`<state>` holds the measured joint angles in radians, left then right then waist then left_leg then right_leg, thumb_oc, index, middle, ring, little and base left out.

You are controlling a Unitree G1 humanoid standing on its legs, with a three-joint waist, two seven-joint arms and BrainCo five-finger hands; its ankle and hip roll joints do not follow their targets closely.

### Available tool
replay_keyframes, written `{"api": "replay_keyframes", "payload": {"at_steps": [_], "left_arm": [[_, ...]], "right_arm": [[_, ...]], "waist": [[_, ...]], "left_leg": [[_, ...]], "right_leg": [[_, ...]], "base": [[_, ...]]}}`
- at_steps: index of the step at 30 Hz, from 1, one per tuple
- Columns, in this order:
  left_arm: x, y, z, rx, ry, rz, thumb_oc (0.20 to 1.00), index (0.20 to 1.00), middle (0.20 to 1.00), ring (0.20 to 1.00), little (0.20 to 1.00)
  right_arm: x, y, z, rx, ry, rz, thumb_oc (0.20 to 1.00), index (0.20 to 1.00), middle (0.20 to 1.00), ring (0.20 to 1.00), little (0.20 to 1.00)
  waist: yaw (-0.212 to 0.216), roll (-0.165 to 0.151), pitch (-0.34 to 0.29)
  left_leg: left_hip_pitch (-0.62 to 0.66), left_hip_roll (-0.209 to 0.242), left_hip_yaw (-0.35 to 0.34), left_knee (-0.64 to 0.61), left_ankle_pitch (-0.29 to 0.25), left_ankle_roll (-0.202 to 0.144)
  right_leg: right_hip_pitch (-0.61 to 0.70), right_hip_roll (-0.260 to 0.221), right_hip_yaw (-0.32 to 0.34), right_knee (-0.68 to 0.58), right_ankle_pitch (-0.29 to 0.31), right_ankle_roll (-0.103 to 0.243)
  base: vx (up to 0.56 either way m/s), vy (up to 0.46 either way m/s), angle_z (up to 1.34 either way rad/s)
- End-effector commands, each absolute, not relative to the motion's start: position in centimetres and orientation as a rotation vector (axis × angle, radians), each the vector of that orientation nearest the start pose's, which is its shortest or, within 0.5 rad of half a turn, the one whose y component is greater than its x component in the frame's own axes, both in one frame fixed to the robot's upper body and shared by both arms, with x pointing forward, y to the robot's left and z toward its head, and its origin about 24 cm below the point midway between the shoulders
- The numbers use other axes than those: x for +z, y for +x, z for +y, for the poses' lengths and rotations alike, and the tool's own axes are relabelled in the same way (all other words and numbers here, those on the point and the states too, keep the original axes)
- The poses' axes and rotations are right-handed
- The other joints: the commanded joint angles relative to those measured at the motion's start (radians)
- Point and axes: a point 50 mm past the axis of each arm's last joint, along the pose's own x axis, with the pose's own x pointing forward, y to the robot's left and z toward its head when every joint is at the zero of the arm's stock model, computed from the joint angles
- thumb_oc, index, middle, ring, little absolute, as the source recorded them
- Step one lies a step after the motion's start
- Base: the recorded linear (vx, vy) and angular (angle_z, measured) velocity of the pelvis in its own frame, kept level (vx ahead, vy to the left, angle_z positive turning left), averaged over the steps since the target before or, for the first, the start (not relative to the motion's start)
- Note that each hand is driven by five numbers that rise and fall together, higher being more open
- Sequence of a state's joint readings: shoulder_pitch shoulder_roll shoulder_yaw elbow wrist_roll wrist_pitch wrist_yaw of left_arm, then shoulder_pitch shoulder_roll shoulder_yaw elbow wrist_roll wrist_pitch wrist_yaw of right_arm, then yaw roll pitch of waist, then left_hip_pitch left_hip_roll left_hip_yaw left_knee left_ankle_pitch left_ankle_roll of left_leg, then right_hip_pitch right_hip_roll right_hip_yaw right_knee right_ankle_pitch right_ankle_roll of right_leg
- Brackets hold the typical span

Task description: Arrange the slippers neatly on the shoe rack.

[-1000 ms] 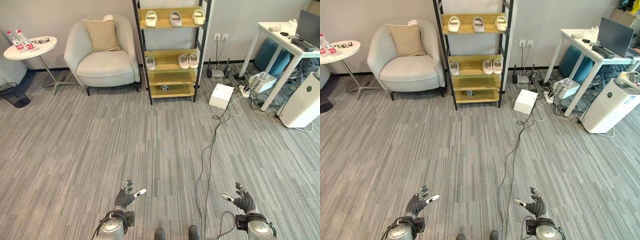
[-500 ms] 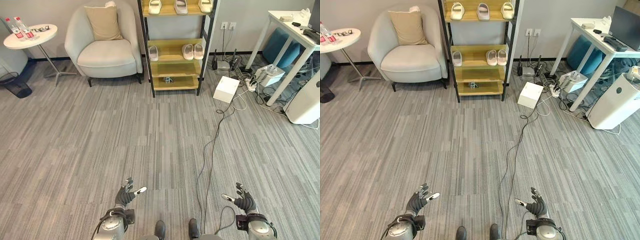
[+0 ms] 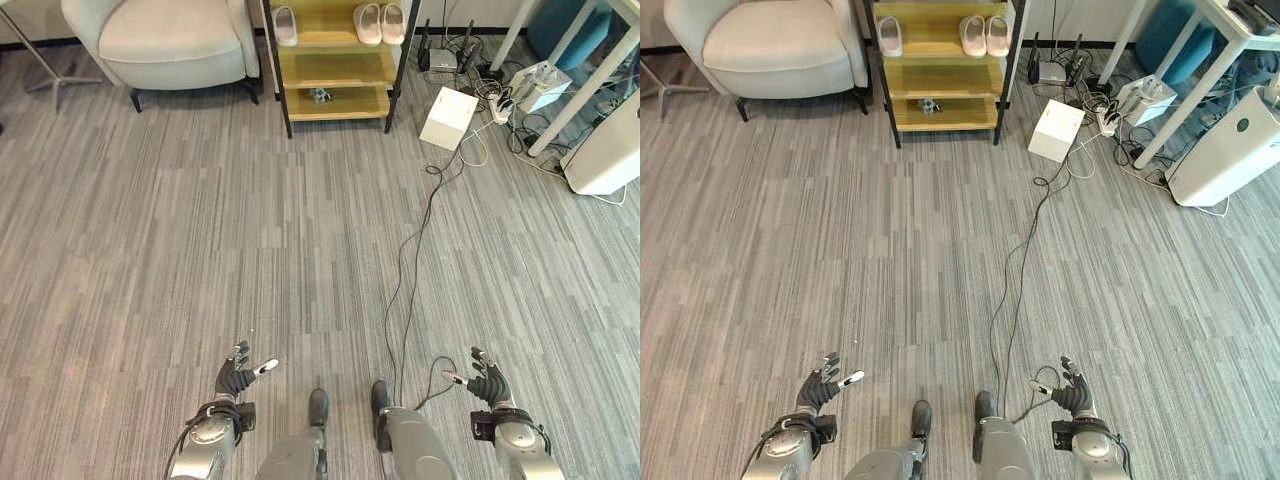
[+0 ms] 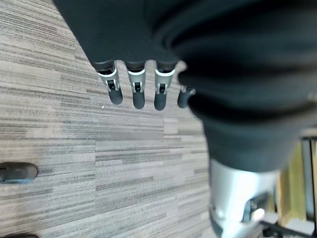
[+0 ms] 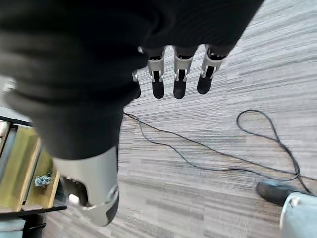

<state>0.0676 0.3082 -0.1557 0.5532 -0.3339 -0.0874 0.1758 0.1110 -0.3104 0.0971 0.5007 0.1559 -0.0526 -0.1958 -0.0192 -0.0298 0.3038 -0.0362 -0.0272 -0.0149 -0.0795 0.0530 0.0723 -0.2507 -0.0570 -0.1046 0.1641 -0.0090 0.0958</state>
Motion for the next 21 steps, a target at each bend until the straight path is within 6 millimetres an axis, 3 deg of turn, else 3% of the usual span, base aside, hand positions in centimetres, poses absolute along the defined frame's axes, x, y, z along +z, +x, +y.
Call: {"api": "replay_keyframes", "payload": {"at_steps": [1, 4, 8, 11, 14, 15, 18, 20, 21], "left_arm": [[-5.8, 21.2, 22.2, 0.219, 0.053, 0.417, 1.0, 1.0, 1.0, 1.0, 1.0], [-5.6, 21.5, 21.8, 0.201, 0.04, 0.403, 1.0, 1.0, 1.0, 1.0, 1.0], [-5.6, 21.5, 20.9, 0.176, 0.009, 0.397, 1.0, 1.0, 1.0, 1.0, 1.0], [-5.7, 21.2, 20.5, 0.17, -0.032, 0.402, 1.0, 1.0, 1.0, 1.0, 1.0], [-5.7, 21.4, 20.2, 0.17, -0.054, 0.403, 1.0, 1.0, 1.0, 1.0, 1.0], [-5.6, 21.7, 20.0, 0.171, -0.065, 0.398, 1.0, 1.0, 1.0, 1.0, 1.0], [-5.7, 21.7, 19.8, 0.163, -0.061, 0.403, 1.0, 1.0, 1.0, 1.0, 1.0], [-5.8, 21.6, 19.7, 0.16, -0.055, 0.411, 1.0, 1.0, 1.0, 1.0, 1.0], [-5.8, 21.6, 19.7, 0.159, -0.047, 0.411, 1.0, 1.0, 1.0, 1.0, 1.0]], "right_arm": [[-5.4, 19.7, -24.9, -0.274, -0.249, 0.443, 1.0, 1.0, 1.0, 1.0, 1.0], [-5.3, 19.4, -25.3, -0.278, -0.263, 0.446, 1.0, 1.0, 1.0, 1.0, 1.0], [-5.7, 18.3, -25.8, -0.29, -0.247, 0.466, 1.0, 1.0, 1.0, 1.0, 1.0], [-5.4, 18.4, -26.0, -0.27, -0.242, 0.456, 1.0, 1.0, 1.0, 1.0, 1.0], [-5.0, 18.8, -26.3, -0.267, -0.249, 0.439, 1.0, 1.0, 1.0, 1.0, 1.0], [-4.8, 19.0, -26.5, -0.274, -0.256, 0.434, 1.0, 1.0, 1.0, 1.0, 1.0], [-4.7, 19.0, -26.9, -0.286, -0.261, 0.435, 1.0, 1.0, 1.0, 1.0, 1.0], [-4.9, 18.8, -27.1, -0.299, -0.263, 0.447, 1.0, 1.0, 1.0, 1.0, 1.0], [-5.2, 18.8, -27.1, -0.315, -0.263, 0.459, 1.0, 1.0, 1.0, 1.0, 1.0]], "waist": [[-0.004, 0.009, 0.009], [-0.012, 0.006, 0.004], [-0.03, 0.015, -0.026], [-0.028, 0.018, -0.024], [-0.017, 0.014, 0.005], [-0.016, 0.009, 0.02], [-0.02, 0.002, 0.019], [-0.026, 0.004, 0.015], [-0.028, 0.015, 0.011]], "left_leg": [[0.137, -0.023, 0.045, -0.008, -0.183, -0.036], [0.166, -0.023, 0.046, -0.008, -0.205, -0.045], [0.203, 0.004, 0.04, 0.022, -0.232, -0.075], [0.135, 0.013, 0.043, 0.235, -0.184, -0.1], [-0.018, -0.002, 0.016, 0.463, -0.133, -0.109], [-0.097, -0.014, 0.017, 0.46, -0.173, -0.091], [-0.132, -0.026, 0.012, 0.368, -0.207, -0.078], [-0.149, -0.022, -0.001, 0.205, -0.117, -0.083], [-0.161, -0.015, -0.009, 0.055, -0.056, -0.094]], "right_leg": [[0.041, 0.054, -0.011, -0.144, 0.026, 0.035], [0.057, 0.062, -0.031, -0.185, 0.041, 0.038], [0.114, 0.083, -0.005, -0.195, 0.03, -0.002], [0.163, 0.094, 0.014, -0.19, -0.003, -0.039], [0.18, 0.093, 0.019, -0.177, -0.037, -0.073], [0.189, 0.076, 0.011, -0.177, -0.052, -0.075], [0.205, 0.059, 0.001, -0.182, -0.066, -0.071], [0.235, 0.053, -0.02, -0.187, -0.085, -0.075], [0.266, 0.056, -0.035, -0.181, -0.113, -0.081]], "base": [[0.25, -0.148, -0.09], [0.26, -0.151, 0.02], [0.37, -0.23, 0.27], [0.32, -0.226, 0.21], [0.19, -0.181, 0.03], [0.15, -0.128, -0.16], [0.17, -0.037, 0.1], [0.31, 0.016, 0.15], [0.28, 0.037, 0.36]]}}
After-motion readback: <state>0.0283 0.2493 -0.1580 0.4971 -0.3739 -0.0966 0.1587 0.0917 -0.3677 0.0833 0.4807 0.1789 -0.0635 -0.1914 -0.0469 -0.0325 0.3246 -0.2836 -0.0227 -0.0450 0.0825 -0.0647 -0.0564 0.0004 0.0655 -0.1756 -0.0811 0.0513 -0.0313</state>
